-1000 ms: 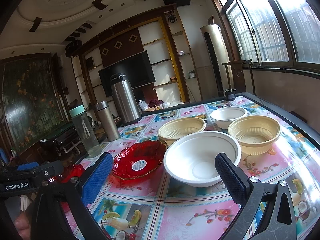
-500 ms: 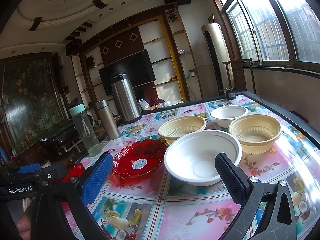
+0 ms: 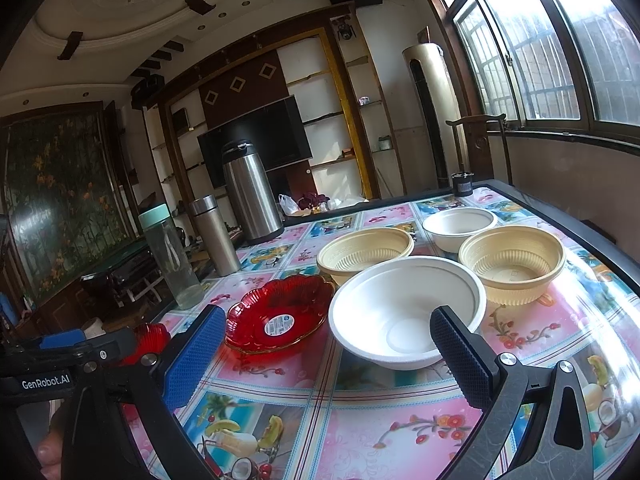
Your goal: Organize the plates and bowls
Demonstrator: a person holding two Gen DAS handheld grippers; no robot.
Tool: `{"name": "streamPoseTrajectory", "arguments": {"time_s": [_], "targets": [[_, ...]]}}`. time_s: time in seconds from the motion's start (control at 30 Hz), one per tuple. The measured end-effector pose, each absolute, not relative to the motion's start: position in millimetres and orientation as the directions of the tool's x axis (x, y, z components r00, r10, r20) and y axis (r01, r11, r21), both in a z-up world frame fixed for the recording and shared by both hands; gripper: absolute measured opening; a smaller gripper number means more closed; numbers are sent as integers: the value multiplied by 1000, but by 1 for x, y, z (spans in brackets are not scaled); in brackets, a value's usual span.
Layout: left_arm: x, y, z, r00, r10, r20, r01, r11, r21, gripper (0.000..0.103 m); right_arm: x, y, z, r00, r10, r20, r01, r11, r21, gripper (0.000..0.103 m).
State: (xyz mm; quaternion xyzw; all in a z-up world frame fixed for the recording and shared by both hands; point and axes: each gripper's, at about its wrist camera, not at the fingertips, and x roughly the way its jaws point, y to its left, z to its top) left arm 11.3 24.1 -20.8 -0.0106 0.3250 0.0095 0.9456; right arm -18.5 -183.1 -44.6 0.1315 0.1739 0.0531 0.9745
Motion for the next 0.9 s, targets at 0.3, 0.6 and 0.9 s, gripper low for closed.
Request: {"name": "streamPoseTrajectory", "arguments": {"time_s": [0.3, 0.6, 0.9], "targets": [[14, 26, -23, 785, 8, -620, -21, 1000, -14, 103, -17, -183, -45, 930, 146, -336, -53, 961, 272, 103], [28, 34, -13, 801, 40, -597, -30, 999, 27, 103, 15, -180, -11, 934, 132, -333, -54, 971, 235, 103], [59, 48, -3, 797, 51, -602, -22, 998, 56, 103, 82, -164, 7, 907, 125, -403, -7, 960, 280, 103]]}}
